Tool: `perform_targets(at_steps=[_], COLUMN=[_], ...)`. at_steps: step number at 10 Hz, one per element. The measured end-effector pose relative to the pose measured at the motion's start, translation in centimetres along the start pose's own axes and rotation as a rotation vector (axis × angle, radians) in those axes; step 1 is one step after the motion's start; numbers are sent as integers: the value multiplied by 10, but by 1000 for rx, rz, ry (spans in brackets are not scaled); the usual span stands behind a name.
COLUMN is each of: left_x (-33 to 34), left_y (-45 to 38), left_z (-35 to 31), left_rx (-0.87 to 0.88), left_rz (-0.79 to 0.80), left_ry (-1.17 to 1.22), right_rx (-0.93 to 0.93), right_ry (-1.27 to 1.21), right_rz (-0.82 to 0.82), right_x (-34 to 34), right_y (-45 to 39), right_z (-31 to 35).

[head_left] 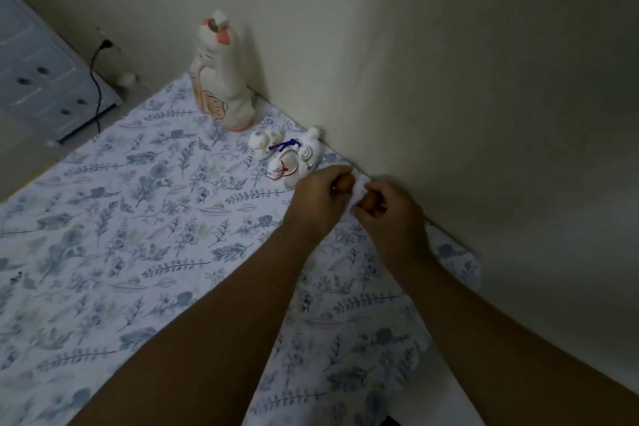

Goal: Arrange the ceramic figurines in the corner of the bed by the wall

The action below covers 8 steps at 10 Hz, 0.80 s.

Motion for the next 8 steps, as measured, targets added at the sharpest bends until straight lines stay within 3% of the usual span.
perform_targets(at_steps=[5, 8], left_x=[9, 2], left_y=[3, 15], left_z=[14, 12], left_rx=[-76, -158], left_rz=[-18, 1], left_ry=[21, 40], right_rx=[11, -10], right_ry=[75, 95], right_rz=[-4, 80], right_x=[-2, -6], right_y=[0, 3], right_z=[-9, 3])
Point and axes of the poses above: each hand's wrist, its own y-axis away from the middle knuckle, its own x-axis out of the palm, z = x × y, the point moved 5 cm from there along -y, towards the middle knuckle, and after that the axes turned 4 degrees about -y, right-handed, at the moved point
